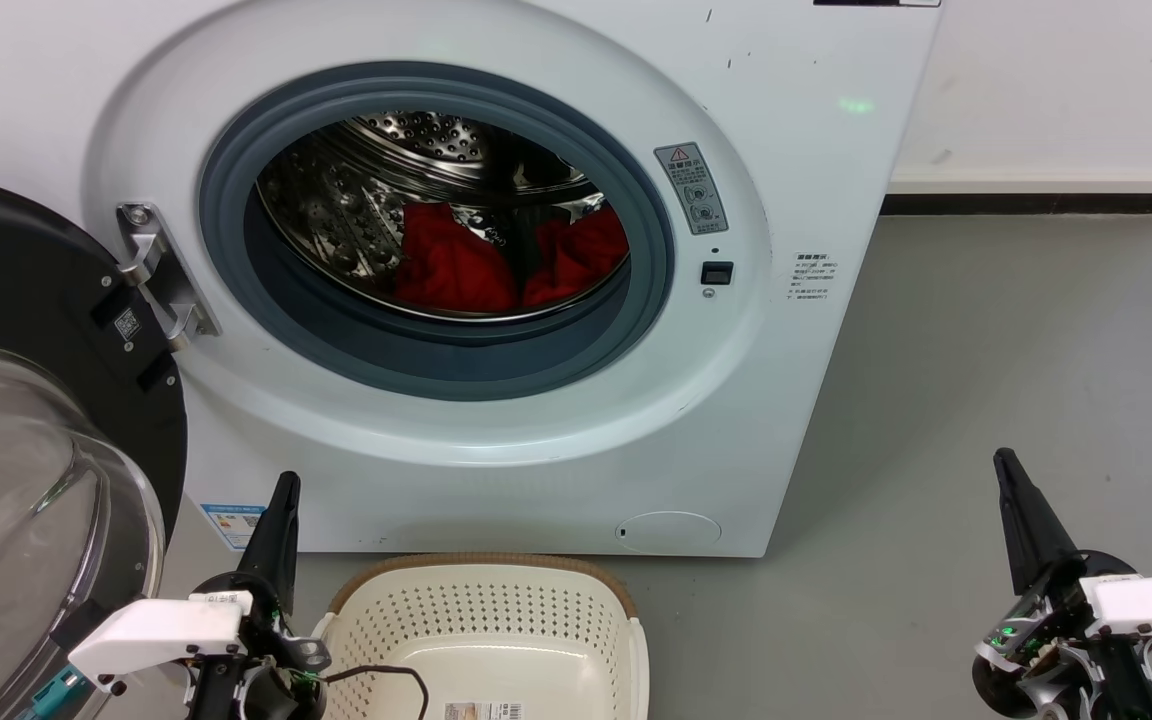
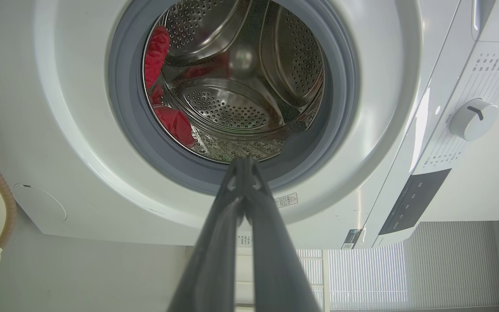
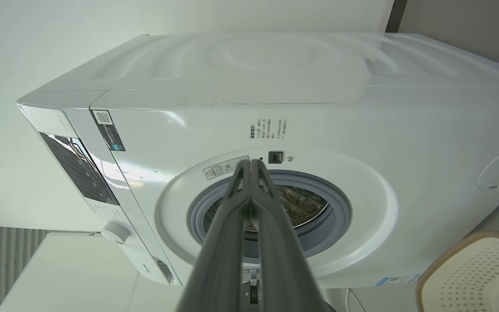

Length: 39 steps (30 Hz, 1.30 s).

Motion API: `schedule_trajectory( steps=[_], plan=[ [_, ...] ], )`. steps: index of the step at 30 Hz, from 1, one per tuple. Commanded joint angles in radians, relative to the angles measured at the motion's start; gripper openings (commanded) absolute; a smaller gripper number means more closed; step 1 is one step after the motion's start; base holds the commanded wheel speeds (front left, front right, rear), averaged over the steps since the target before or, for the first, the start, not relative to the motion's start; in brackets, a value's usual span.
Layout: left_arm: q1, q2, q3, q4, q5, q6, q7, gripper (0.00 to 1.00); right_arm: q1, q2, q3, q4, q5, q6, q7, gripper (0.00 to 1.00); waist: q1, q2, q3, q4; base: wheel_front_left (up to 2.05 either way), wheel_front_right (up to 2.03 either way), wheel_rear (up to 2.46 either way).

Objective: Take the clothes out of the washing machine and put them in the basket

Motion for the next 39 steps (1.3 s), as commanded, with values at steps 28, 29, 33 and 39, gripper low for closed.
schedule_trajectory(
  steps=[28, 29, 33, 39],
  plan=[
    [-0.006, 0.000, 0.003, -0.001, -0.002, -0.004, 0.002, 0.00, -0.012, 0.003, 0.001, 0.002, -0.005, 0.000, 0.001, 0.00, 0.0000, -0.0001, 0.000, 0.000, 0.00, 0.00, 0.00],
    [-0.006, 0.000, 0.003, -0.001, -0.002, -0.004, 0.002, 0.00, -0.012, 0.003, 0.001, 0.002, -0.005, 0.000, 0.001, 0.00, 0.0000, -0.0001, 0.000, 0.000, 0.00, 0.00, 0.00],
    [-0.006, 0.000, 0.003, -0.001, -0.002, -0.004, 0.002, 0.00, -0.012, 0.003, 0.001, 0.002, -0.005, 0.000, 0.001, 0.00, 0.0000, -0.0001, 0.000, 0.000, 0.00, 0.00, 0.00],
    [0.040, -0.003, -0.006, 0.044, 0.000, 0.001, -0.001, 1.00, 0.038, 0.002, 0.002, 0.040, 0.000, 0.000, -0.001, 1.00, 0.0000, -0.0001, 0.000, 0.000, 0.00, 0.00, 0.00]
  ],
)
